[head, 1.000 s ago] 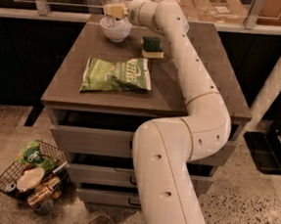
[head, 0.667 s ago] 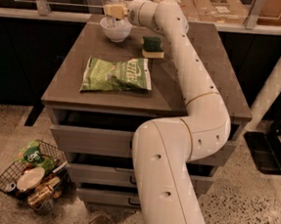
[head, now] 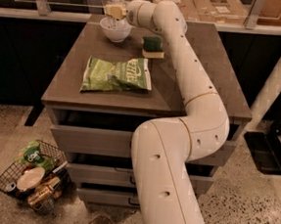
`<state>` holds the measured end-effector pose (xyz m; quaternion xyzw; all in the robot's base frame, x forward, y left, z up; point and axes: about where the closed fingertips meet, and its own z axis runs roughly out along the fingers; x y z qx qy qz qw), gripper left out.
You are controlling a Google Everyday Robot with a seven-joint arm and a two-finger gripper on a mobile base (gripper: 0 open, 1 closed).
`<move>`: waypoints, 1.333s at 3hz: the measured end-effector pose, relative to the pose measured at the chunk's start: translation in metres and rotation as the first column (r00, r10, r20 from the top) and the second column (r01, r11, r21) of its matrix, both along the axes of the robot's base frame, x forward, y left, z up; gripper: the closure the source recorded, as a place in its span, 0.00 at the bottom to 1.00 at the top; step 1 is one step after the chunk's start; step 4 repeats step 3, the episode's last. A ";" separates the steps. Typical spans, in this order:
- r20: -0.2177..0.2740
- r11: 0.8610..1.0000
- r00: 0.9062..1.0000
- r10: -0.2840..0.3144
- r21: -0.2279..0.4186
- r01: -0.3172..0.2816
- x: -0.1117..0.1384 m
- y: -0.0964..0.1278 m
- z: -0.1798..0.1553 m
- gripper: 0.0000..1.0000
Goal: Place blue plastic bottle into white bowl
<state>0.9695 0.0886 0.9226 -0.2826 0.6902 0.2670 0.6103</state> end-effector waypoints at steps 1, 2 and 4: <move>-0.002 1.000 1.000 0.003 -0.001 -0.003 0.000 0.003 -0.002 0.13; -0.005 1.000 1.000 0.006 -0.001 -0.006 0.000 0.006 -0.004 0.00; -0.005 1.000 1.000 0.006 -0.001 -0.006 0.000 0.006 -0.004 0.00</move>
Offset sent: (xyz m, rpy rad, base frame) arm 0.0001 0.0026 -0.0016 -0.0004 0.0019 0.0026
